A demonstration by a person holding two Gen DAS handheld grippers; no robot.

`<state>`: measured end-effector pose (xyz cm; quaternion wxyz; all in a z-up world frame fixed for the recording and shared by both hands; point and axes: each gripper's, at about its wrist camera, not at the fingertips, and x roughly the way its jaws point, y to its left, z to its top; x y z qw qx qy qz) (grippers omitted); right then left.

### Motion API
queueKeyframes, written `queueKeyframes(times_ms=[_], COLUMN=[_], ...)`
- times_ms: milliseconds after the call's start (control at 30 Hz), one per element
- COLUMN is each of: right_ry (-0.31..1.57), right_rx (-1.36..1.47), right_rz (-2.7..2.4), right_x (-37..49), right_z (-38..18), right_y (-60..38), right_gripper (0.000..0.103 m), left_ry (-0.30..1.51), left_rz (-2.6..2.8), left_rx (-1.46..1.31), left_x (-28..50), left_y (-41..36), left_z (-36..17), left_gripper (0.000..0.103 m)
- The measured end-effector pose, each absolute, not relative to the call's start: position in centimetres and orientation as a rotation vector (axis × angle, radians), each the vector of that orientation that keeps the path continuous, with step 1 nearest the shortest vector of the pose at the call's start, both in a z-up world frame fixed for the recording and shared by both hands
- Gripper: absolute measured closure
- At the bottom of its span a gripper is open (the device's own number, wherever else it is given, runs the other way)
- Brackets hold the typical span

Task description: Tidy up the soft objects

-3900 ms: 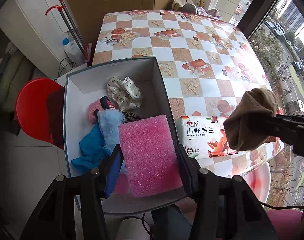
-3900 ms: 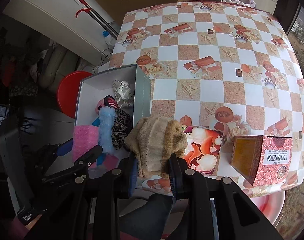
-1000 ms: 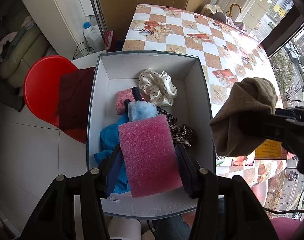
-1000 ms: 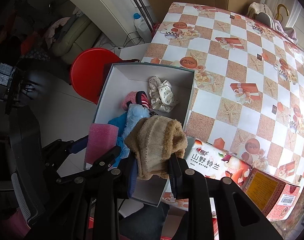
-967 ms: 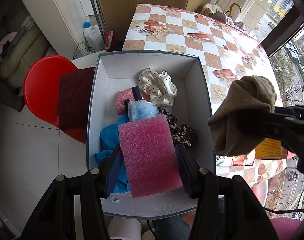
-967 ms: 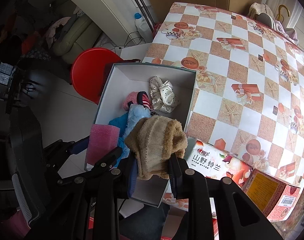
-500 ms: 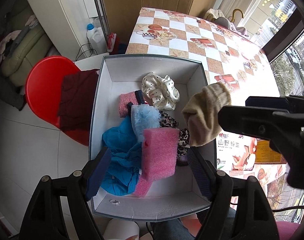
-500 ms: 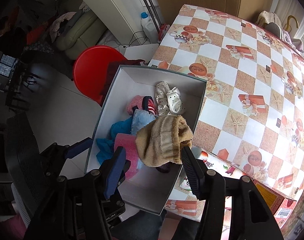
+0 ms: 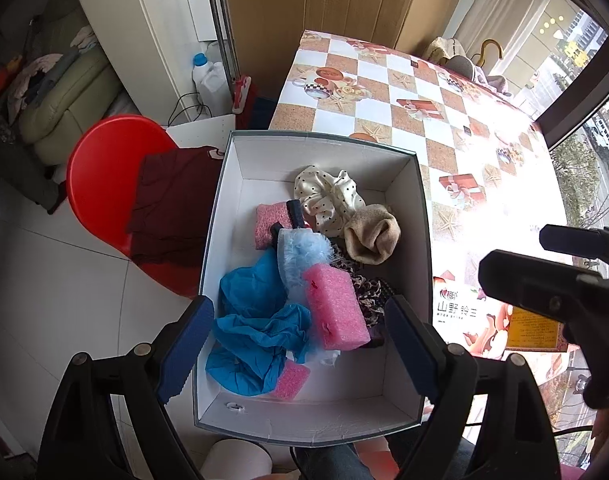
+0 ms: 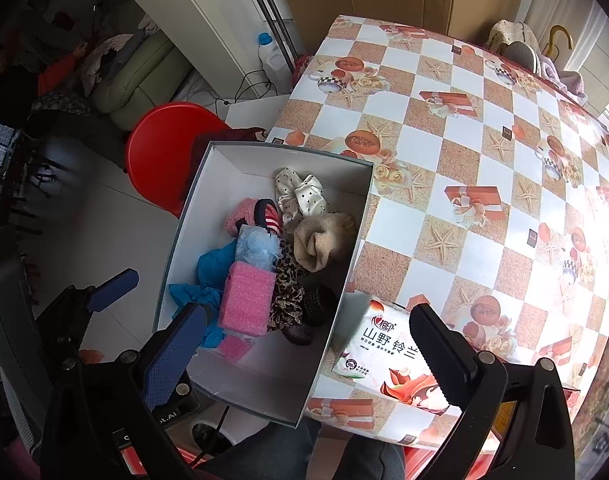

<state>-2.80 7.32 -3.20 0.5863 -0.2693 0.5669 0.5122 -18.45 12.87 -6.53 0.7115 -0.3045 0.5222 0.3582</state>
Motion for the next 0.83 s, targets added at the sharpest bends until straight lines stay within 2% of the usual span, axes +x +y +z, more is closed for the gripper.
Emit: queueKeyframes(times_ms=[667,833], right_ry=[1.384,1.385], right_rx=[-0.611,-0.603], right_rz=[1.100,1.106], right_x=[-3.2,-3.5], right_z=[-5.0,-4.7], right_y=[4.5,4.8], right_gripper=[0.001,0.001], left_ry=[1.232,1.138], left_rz=[0.772,0.755], left_rx=[-0.611,-0.612], left_x=[-18.4,-18.9], left_y=[11.3,11.4], left_z=[-6.9,-5.8], left_gripper=[0.013,0.013])
